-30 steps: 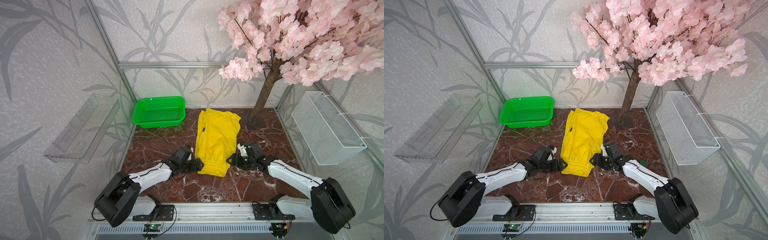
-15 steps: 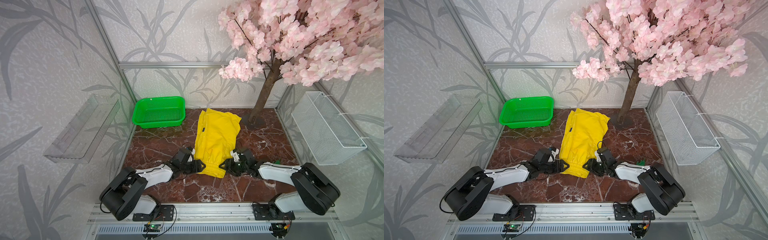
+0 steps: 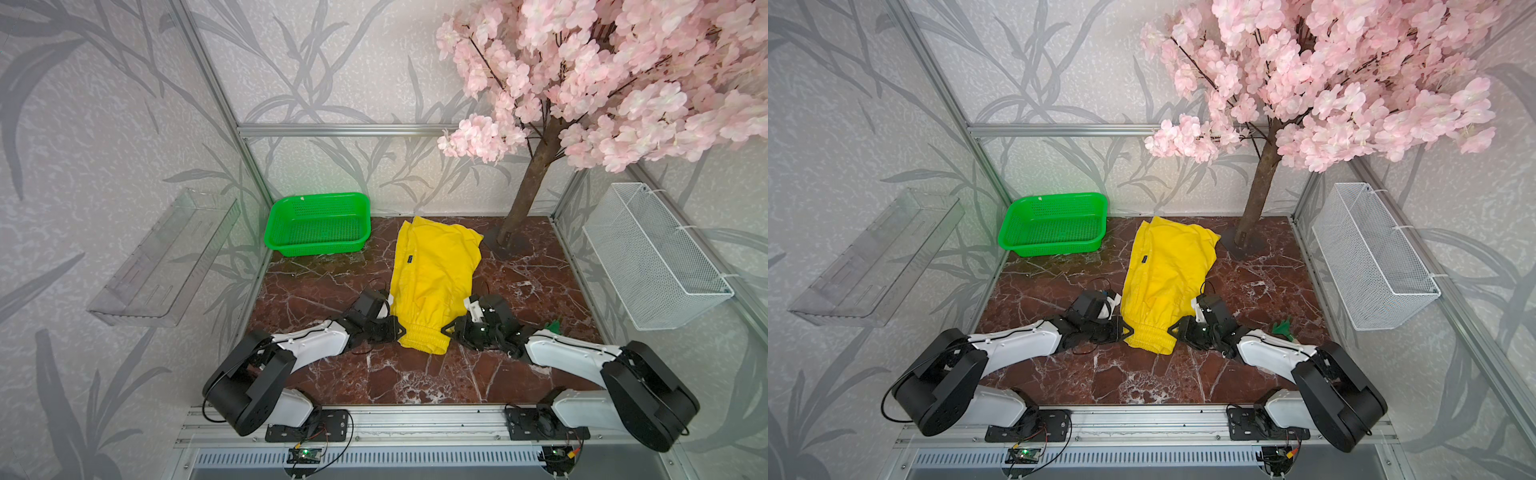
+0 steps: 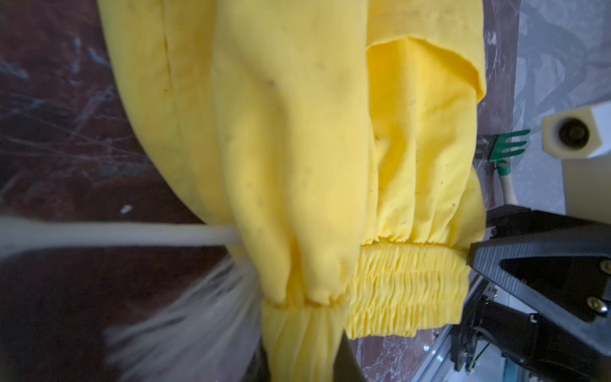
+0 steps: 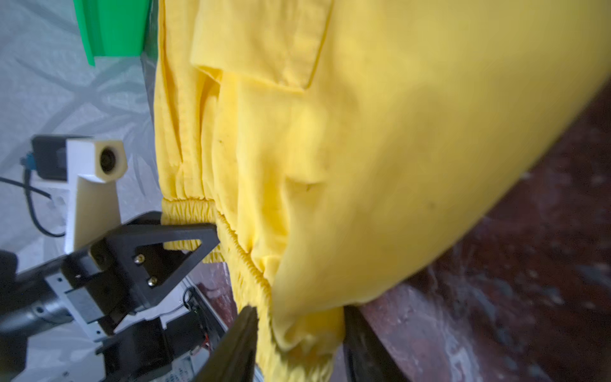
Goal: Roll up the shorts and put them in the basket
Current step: Roll the shorts at the center of the board.
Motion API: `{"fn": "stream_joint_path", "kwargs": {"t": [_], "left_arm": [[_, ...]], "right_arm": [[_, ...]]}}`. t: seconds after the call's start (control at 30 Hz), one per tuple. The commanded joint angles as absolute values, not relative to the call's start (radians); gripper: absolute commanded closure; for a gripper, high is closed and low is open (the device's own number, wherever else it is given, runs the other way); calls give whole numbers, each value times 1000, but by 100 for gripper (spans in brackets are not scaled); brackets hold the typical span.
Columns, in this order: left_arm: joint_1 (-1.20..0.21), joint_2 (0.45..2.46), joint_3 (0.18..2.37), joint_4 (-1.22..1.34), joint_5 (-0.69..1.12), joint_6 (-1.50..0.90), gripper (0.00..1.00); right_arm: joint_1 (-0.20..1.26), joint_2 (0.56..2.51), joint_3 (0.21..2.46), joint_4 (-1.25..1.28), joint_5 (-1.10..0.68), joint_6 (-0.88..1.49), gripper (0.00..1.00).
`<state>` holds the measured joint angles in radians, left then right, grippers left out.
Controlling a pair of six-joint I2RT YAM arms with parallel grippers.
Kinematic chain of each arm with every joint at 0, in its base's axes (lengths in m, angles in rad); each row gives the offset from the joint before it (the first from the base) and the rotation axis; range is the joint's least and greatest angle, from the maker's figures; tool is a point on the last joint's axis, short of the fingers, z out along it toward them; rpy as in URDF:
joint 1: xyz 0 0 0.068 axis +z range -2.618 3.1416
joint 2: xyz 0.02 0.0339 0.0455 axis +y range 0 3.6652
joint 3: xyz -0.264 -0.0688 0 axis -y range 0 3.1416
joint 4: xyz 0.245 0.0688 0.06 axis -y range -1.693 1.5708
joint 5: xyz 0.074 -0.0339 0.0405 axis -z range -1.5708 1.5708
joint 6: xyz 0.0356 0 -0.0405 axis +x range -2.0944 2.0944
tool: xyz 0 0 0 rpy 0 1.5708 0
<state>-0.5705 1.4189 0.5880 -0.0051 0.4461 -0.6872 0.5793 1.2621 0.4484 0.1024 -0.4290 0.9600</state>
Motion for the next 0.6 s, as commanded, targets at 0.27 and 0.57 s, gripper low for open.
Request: {"fn": "stream_joint_path", "kwargs": {"t": [0.27, 0.57], "left_arm": [[-476, 1463, 806, -278, 524, -603, 100], [-461, 1480, 885, -345, 597, -581, 100]], "right_arm": [[866, 1125, 646, -383, 21, 489, 36], [1129, 1325, 767, -246, 342, 230, 1]]}}
